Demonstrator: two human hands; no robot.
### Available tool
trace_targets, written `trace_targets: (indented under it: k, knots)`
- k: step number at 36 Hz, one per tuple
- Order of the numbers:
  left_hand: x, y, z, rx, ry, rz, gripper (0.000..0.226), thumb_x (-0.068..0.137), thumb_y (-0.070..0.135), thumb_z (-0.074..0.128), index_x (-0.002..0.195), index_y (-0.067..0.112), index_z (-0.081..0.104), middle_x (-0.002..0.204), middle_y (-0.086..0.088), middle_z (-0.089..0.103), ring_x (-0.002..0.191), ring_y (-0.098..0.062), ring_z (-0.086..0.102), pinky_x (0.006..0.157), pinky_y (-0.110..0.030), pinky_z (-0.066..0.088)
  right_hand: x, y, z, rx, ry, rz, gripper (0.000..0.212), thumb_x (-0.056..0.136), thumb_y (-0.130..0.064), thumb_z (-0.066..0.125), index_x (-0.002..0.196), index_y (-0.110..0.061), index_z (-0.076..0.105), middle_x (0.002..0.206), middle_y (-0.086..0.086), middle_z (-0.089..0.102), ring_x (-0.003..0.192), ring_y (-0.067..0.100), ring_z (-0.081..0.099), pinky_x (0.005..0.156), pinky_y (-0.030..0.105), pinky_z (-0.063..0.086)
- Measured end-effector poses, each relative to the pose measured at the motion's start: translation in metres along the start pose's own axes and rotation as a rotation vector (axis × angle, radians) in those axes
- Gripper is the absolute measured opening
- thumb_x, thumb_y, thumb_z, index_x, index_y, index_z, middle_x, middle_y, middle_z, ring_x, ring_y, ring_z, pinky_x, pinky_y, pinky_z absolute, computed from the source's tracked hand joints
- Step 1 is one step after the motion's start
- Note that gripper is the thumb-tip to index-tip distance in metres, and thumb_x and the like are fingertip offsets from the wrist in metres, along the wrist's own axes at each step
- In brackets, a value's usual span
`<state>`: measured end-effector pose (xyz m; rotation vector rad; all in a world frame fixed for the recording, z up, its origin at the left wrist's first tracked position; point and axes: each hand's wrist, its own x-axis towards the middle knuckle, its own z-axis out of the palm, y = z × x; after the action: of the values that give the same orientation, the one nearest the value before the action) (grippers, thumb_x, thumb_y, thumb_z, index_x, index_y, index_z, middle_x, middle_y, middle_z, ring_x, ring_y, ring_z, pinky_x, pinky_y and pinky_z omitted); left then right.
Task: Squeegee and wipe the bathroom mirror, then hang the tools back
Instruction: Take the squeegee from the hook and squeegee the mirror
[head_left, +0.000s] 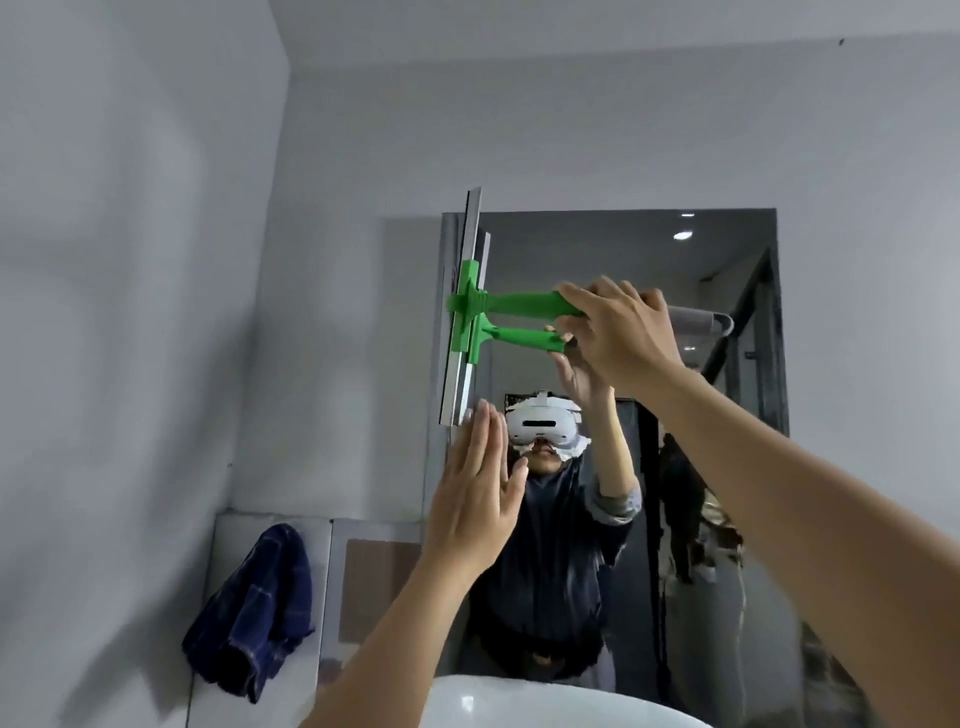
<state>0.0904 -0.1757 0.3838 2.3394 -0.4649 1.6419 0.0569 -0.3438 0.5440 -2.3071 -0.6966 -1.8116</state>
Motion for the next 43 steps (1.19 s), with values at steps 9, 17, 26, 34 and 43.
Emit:
trace_targets:
  k: [9,17,26,34,43]
  knots:
    - [-0.018,-0.029,0.013,0.102,-0.145,-0.086,0.075,0.093,0.051,0.021,0.138,0.016,-0.027,0.149,0.0,-0.033,0.13,-0.005,-0.038,0.102,-0.015,-0.024,0.024,-0.01,0.019,-0.009,-0.021,-0.065,0.033,0.096,-0.036,0.042,0.128,-0.03,0.047,0.114,0.002,0.057,0.112,0.025,0.048,0.088,0.039,0.027]
    - [-0.019,-0.033,0.016,0.089,-0.172,-0.089,0.079,0.095,0.046,0.031,0.135,0.018,-0.031,0.147,0.001,-0.036,0.126,-0.004,-0.042,0.102,-0.016,-0.024,0.03,-0.02,0.027,-0.018,0.0,-0.081,0.033,0.096,-0.036,0.042,0.127,-0.029,0.048,0.113,0.003,0.057,0.11,0.025,0.049,0.088,0.04,0.028]
    - [-0.018,-0.035,0.014,0.053,-0.19,-0.103,0.081,0.096,0.045,0.034,0.132,0.021,-0.035,0.145,0.005,-0.039,0.131,-0.008,-0.038,0.108,-0.022,-0.016,0.032,-0.018,0.029,-0.03,0.011,-0.055,0.031,0.096,-0.035,0.041,0.126,-0.029,0.049,0.109,0.004,0.057,0.109,0.026,0.049,0.088,0.04,0.028]
    - [-0.018,-0.033,0.011,0.059,-0.203,-0.098,0.082,0.096,0.044,0.035,0.131,0.021,-0.036,0.145,0.005,-0.039,0.127,-0.006,-0.04,0.099,-0.013,-0.025,0.029,-0.012,0.028,-0.041,-0.006,-0.044,0.032,0.096,-0.035,0.04,0.127,-0.029,0.047,0.109,0.005,0.057,0.108,0.026,0.048,0.088,0.039,0.027]
    - [-0.018,-0.032,0.012,0.071,-0.217,-0.109,0.082,0.096,0.045,0.034,0.131,0.022,-0.037,0.145,0.005,-0.04,0.126,-0.005,-0.042,0.1,-0.015,-0.024,0.033,-0.011,0.023,-0.098,-0.019,-0.091,0.031,0.097,-0.035,0.039,0.126,-0.029,0.047,0.109,0.004,0.056,0.107,0.025,0.048,0.087,0.04,0.028]
